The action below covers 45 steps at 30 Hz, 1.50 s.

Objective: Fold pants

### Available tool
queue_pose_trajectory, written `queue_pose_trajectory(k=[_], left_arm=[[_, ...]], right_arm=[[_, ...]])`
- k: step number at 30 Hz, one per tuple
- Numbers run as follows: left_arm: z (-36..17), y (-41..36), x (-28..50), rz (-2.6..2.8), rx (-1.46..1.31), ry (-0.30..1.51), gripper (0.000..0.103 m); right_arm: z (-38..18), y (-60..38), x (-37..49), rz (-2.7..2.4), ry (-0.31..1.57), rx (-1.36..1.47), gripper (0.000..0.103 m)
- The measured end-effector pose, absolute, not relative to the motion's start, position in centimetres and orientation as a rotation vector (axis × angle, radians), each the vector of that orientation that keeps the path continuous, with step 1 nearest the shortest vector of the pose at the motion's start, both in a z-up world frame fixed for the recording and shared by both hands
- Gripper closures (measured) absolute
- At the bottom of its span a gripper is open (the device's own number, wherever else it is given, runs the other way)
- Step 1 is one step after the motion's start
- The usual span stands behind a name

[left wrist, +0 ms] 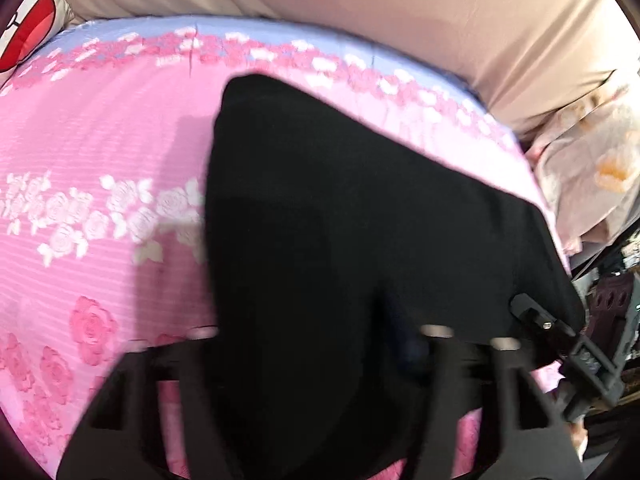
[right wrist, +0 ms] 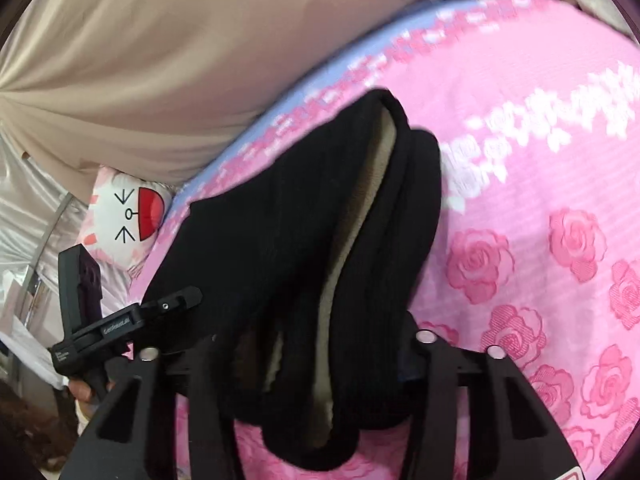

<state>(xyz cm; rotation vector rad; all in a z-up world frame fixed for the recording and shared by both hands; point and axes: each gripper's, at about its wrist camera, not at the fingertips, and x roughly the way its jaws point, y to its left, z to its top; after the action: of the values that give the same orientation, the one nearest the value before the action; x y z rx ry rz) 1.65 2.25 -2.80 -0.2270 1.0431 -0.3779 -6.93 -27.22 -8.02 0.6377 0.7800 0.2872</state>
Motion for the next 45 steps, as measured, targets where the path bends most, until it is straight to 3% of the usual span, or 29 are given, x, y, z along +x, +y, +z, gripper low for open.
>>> queue_pose_trajectory(k=[4, 22, 45], left_arm=[[-1.0, 3.6, 0.3, -0.425, -0.254, 1.019, 0.069], [10.9, 5.4, -4.5, -0.509, -0.198, 0.706, 0.069], [19.8, 5.7, 1.6, -0.435, -0.090, 0.343, 0.068]], right_arm=[[-5.1, -26.5, -8.6, 0.318, 0.723, 0.595, 0.062], [4.9, -24.6, -12.1, 0.412, 0.494, 0.487, 0.062], [14.8, -23.3, -5.1, 0.449, 0.186, 0.339, 0.062]])
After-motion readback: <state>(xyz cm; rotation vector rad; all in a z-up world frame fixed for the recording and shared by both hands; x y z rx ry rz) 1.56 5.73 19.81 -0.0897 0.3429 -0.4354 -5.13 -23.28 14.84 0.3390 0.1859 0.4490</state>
